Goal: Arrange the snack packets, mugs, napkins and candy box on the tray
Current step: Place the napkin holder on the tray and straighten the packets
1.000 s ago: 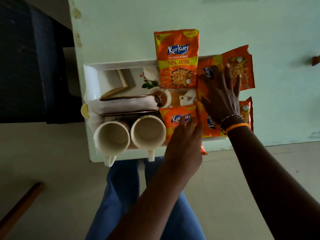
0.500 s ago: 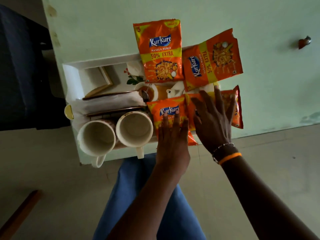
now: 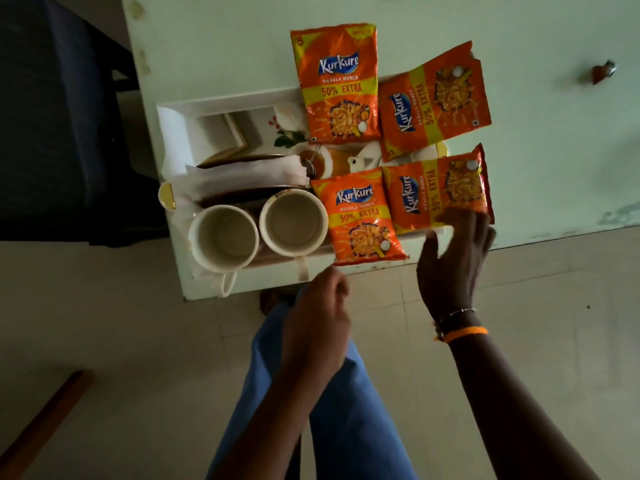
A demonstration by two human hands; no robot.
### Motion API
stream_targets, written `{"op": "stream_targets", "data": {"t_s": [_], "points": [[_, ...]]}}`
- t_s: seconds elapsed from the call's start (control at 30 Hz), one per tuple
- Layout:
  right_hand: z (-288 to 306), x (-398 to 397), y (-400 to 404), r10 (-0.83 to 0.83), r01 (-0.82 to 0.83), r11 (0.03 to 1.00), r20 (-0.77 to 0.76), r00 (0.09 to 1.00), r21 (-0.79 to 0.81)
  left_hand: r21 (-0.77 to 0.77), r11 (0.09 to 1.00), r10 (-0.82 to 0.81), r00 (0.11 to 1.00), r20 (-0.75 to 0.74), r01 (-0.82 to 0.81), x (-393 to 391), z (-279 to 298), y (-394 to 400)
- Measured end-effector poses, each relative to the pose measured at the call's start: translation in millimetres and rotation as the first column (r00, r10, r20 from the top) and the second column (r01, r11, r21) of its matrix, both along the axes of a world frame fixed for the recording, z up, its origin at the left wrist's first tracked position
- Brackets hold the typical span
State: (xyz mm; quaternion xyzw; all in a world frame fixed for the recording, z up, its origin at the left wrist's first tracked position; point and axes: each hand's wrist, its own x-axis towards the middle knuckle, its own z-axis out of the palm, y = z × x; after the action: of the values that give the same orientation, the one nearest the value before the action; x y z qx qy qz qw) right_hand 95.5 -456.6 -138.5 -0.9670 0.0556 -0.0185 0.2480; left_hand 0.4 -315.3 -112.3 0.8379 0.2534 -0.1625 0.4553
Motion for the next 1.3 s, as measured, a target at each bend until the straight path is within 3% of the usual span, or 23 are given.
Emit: {"op": "stream_targets", "data": {"t_s": [0.07, 0.13, 0.17, 0.23, 0.27, 0.3, 0.33, 0.4, 0.47, 0.57, 0.63, 1.0, 1.13, 1.23, 1.3], "points": [[-4.4, -11.1, -0.9, -0.231, 0.240, 0.954, -0.068, 0.971, 0.180, -0.129, 0.938, 0.274, 0.918, -0.287, -0.321, -26.5, -14.3, 20.3], [-9.9, -12.6, 0.4, -0.423, 0.484, 0.803, -0.238, 0.874, 0.349, -0.238, 0.657, 0.536, 0.665, -0.520, -0.716, -39.2, -23.1, 44.9], [-11.1, -11.5, 2.1, -0.458, 0.570, 0.704, -0.341, 0.821, 0.425, -0.263, 0.485, 0.629, 0.541, -0.557, -0.834, -42.3, -25.3, 58.2], [-11.7, -7.3, 6.6, -0.420, 0.673, 0.466, -0.526, 0.739, 0.574, -0.334, 0.199, 0.773, 0.357, -0.524, -0.921, -42.6, -26.6, 83.8], [-12.2, -5.2, 8.5, -0.380, 0.697, 0.376, -0.584, 0.717, 0.611, -0.382, 0.114, 0.814, 0.307, -0.494, -0.917, -40.7, -28.6, 96.9], [-11.0, -2.3, 11.1, -0.344, 0.703, 0.340, -0.613, 0.711, 0.625, -0.421, 0.095, 0.831, 0.305, -0.466, -0.902, -37.6, -31.0, 108.5], [-10.1, 0.0, 13.4, -0.326, 0.704, 0.332, -0.624, 0.711, 0.628, -0.448, 0.141, 0.823, 0.355, -0.443, -0.883, -33.9, -32.7, 118.2], [-11.3, 3.9, 13.3, -0.334, 0.698, 0.341, -0.612, 0.717, 0.630, -0.470, 0.317, 0.740, 0.525, -0.421, -0.824, -24.9, -34.5, 130.4], [-15.6, 5.6, 7.1, -0.327, 0.695, 0.362, -0.614, 0.718, 0.621, -0.451, 0.465, 0.647, 0.640, -0.415, -0.762, -19.8, -33.7, 138.4], [-22.5, 10.6, 0.5, -0.315, 0.700, 0.417, -0.630, 0.710, 0.579, -0.379, 0.618, 0.585, 0.725, -0.363, -0.689, -16.2, -37.5, 147.9], [-21.7, 13.1, -1.3, -0.334, 0.715, 0.393, -0.635, 0.696, 0.578, -0.351, 0.668, 0.572, 0.755, -0.321, -0.656, -14.9, -39.9, 150.4], [-23.2, 43.7, -25.4, -0.302, 0.684, 0.311, -0.613, 0.730, 0.660, -0.382, 0.661, 0.627, 0.755, -0.192, -0.646, 25.0, -51.8, 138.3], [-14.3, 85.3, -48.8, -0.325, 0.657, 0.418, -0.572, 0.753, 0.628, -0.408, 0.661, 0.633, 0.760, -0.147, -0.629, 69.8, -52.8, 114.2], [-9.1, 117.8, -66.5, -0.354, 0.671, 0.300, -0.574, 0.738, 0.678, -0.451, 0.640, 0.641, 0.756, -0.133, -0.622, 105.0, -52.3, 91.9], [-8.2, 141.4, -80.8, -0.362, 0.673, 0.301, -0.572, 0.736, 0.675, -0.462, 0.632, 0.648, 0.751, -0.127, -0.623, 128.9, -52.5, 76.0]]}}
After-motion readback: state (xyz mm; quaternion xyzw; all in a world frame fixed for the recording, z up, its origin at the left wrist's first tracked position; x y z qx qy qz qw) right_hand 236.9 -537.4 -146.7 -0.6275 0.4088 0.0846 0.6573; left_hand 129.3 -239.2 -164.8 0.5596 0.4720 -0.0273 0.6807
